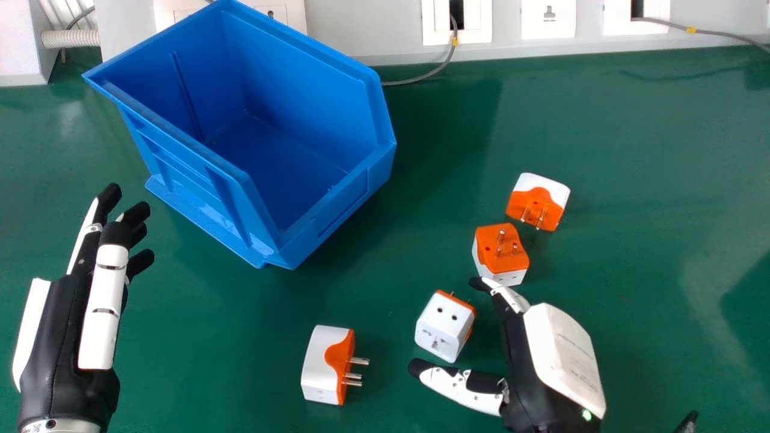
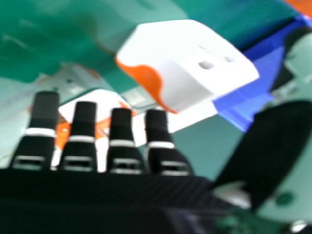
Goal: Pick all objects and put in blue box
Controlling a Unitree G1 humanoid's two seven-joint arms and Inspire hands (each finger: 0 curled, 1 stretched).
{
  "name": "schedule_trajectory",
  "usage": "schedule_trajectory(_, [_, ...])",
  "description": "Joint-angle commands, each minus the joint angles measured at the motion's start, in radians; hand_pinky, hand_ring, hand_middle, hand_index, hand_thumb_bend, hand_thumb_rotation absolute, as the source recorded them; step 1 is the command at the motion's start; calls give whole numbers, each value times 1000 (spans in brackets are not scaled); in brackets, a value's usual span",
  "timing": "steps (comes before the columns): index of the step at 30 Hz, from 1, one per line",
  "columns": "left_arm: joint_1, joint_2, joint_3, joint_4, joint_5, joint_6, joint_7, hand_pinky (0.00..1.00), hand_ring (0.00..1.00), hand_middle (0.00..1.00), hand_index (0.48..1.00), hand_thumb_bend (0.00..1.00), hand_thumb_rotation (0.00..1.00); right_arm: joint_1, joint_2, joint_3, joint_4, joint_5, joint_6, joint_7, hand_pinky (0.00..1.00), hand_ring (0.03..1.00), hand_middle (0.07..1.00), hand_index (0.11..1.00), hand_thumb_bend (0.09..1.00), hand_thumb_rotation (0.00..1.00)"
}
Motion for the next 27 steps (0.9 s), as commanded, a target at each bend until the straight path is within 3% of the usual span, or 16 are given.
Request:
schedule_trajectory(1, [-5, 8, 7, -18, -8, -20, -3, 887, 931, 913, 961, 444, 1000, -18, 7, 4, -3, -4, 8, -9, 717, 826, 859, 825, 583, 376])
schedule_trajectory(11, [-4, 10, 9, -21, -4, -27, -9, 885, 930, 912, 962, 446, 1000, -46, 13, 24, 29, -21, 38, -28, 710, 824, 857, 825, 585, 354])
schedule_trajectory(27, [-6, 11, 10, -23, -9, -15, -11, 886, 931, 912, 962, 449, 1000, -89, 18, 50, 57, -35, 103, -9, 702, 814, 850, 817, 579, 328])
